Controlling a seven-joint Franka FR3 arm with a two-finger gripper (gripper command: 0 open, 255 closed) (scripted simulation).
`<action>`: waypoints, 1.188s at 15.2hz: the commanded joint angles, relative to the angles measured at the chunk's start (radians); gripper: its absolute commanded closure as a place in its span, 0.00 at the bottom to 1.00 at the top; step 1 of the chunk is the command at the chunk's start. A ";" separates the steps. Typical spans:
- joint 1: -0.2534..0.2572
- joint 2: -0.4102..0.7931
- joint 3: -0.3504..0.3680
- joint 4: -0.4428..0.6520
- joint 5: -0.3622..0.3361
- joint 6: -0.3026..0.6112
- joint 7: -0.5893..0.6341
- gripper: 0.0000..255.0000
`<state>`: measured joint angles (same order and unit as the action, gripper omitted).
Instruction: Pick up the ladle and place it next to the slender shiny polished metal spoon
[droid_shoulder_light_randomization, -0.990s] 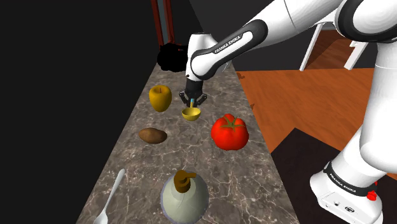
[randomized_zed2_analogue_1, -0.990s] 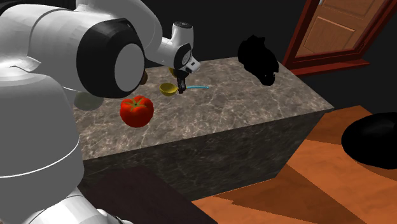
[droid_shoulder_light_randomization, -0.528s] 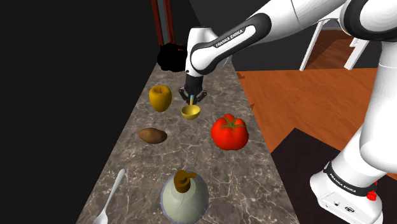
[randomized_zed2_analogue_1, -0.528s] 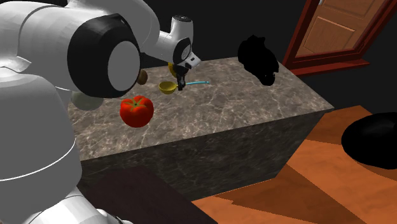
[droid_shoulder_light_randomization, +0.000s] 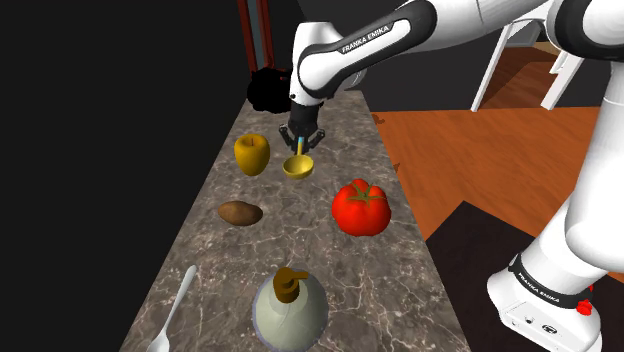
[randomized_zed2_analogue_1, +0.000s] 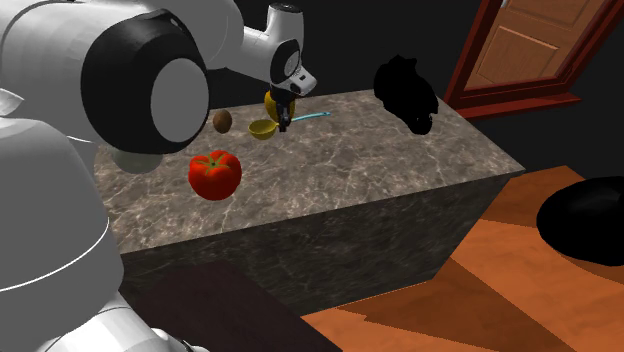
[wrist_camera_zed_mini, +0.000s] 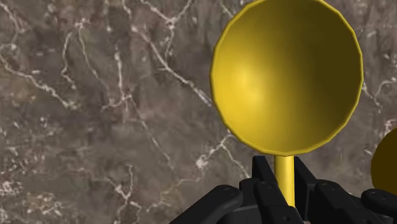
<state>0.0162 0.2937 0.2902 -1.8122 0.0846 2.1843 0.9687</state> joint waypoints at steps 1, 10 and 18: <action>-0.002 -0.013 0.001 0.011 0.003 -0.024 0.001 1.00; -0.005 -0.050 0.003 0.085 0.008 -0.133 0.009 1.00; 0.069 -0.157 0.060 -0.053 0.021 -0.081 0.136 1.00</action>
<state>0.0746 0.1413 0.3429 -1.8560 0.1072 2.0956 1.0854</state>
